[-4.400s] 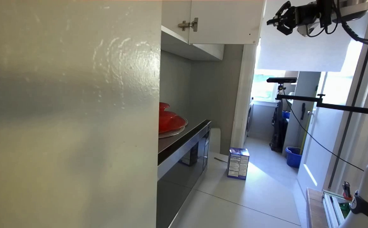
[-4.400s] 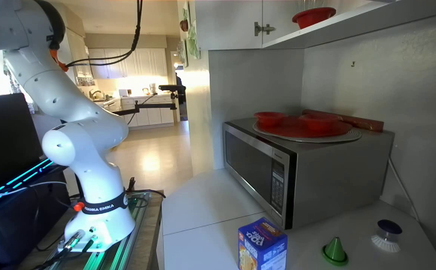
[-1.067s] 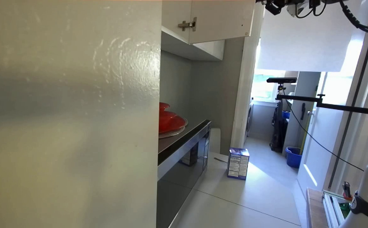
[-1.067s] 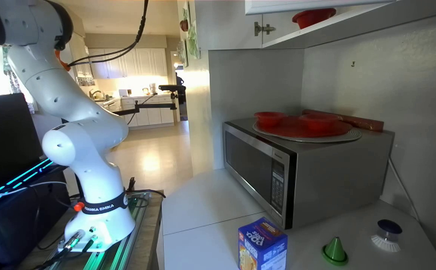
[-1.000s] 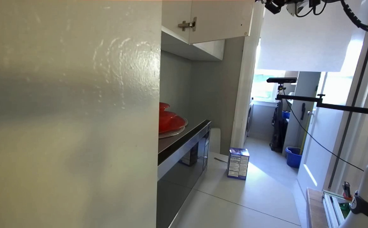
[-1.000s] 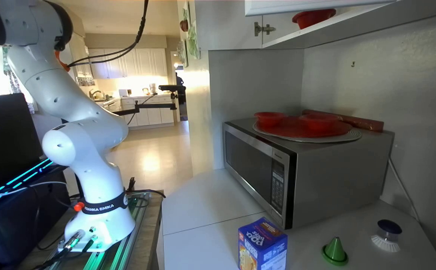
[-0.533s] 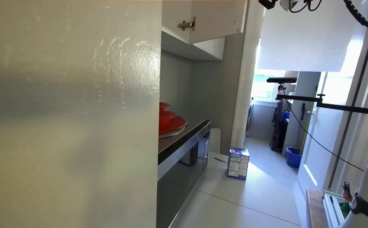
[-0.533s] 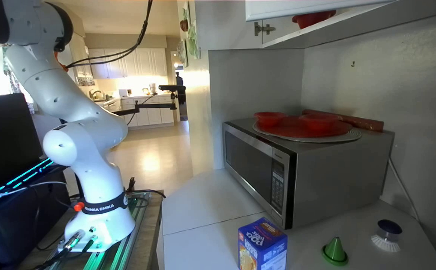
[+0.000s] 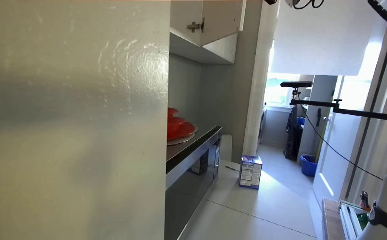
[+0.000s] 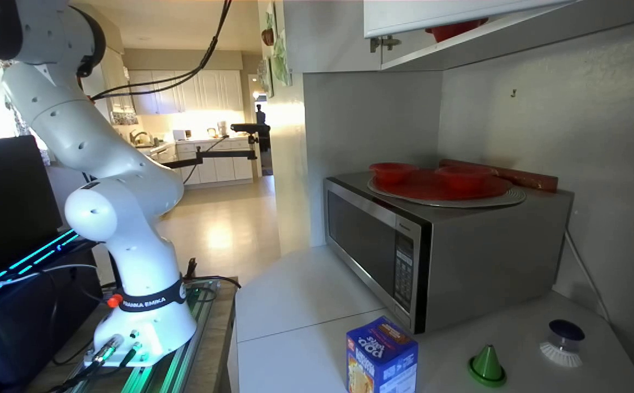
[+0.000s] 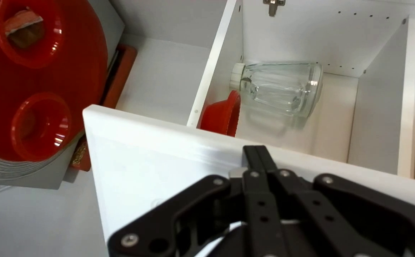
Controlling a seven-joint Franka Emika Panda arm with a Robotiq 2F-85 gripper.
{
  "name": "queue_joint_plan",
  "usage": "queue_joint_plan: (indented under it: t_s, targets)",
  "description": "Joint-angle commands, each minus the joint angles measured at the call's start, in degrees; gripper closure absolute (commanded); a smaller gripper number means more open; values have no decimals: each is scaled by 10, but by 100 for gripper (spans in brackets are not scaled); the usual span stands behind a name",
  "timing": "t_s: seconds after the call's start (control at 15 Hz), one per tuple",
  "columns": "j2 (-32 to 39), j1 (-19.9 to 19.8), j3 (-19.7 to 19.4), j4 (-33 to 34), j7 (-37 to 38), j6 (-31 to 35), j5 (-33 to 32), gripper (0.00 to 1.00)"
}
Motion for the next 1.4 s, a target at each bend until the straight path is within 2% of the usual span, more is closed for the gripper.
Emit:
queue_joint_plan:
  t_s: [0.0,0.53,1.07,1.33]
  targets:
    - [19,19,28,8,-2,76,11,100]
    - [62,62,62,31,3,170,-6,100]
    - [103,83,75,60,9,192,-29,100]
    - [141,85,96,84,30,227,-76,100]
